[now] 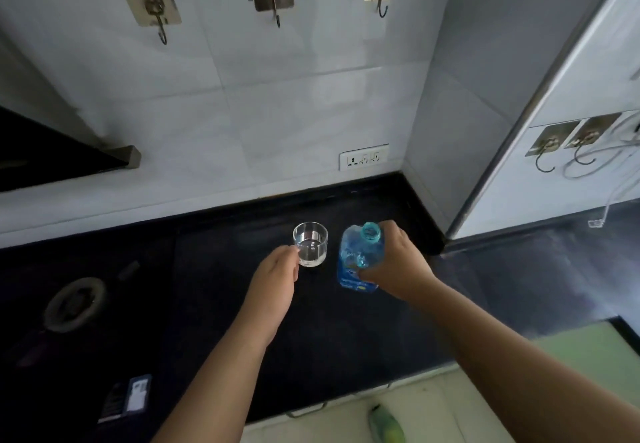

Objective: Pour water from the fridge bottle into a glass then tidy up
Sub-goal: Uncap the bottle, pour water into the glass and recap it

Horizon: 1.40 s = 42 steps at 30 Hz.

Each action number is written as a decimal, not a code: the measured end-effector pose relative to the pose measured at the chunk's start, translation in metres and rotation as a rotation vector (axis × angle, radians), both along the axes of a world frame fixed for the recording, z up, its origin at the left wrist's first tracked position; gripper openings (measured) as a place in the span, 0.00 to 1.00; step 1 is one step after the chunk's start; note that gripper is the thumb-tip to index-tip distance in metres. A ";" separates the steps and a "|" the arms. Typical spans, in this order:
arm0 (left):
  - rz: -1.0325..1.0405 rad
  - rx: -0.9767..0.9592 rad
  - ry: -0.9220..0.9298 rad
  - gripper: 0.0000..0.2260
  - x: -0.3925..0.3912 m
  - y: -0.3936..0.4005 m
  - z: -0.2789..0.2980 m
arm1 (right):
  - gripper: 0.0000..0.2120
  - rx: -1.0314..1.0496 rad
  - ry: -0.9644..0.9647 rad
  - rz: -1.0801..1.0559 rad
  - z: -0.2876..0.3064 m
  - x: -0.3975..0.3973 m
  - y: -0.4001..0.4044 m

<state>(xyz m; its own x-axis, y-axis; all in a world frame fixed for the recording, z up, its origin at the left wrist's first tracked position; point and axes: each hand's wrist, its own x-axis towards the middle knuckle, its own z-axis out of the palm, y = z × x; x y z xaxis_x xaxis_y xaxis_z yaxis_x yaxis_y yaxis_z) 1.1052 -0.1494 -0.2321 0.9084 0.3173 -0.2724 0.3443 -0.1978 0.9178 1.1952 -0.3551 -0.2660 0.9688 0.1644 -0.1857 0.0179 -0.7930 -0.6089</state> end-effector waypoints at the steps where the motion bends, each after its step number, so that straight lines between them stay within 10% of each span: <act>1: 0.005 0.006 0.023 0.15 0.001 -0.001 -0.009 | 0.40 0.005 0.030 0.002 -0.010 0.000 0.002; 42: 0.126 -0.054 0.512 0.11 0.055 -0.003 -0.215 | 0.41 0.031 0.260 0.143 -0.105 0.016 -0.004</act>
<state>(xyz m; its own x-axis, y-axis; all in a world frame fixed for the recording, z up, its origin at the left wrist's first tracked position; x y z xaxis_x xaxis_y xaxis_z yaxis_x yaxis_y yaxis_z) 1.1606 -0.1521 -0.4473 0.6105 0.3893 -0.6897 0.7690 -0.0831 0.6338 1.2114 -0.3588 -0.3708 0.8559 0.3051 -0.4175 -0.0319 -0.7747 -0.6315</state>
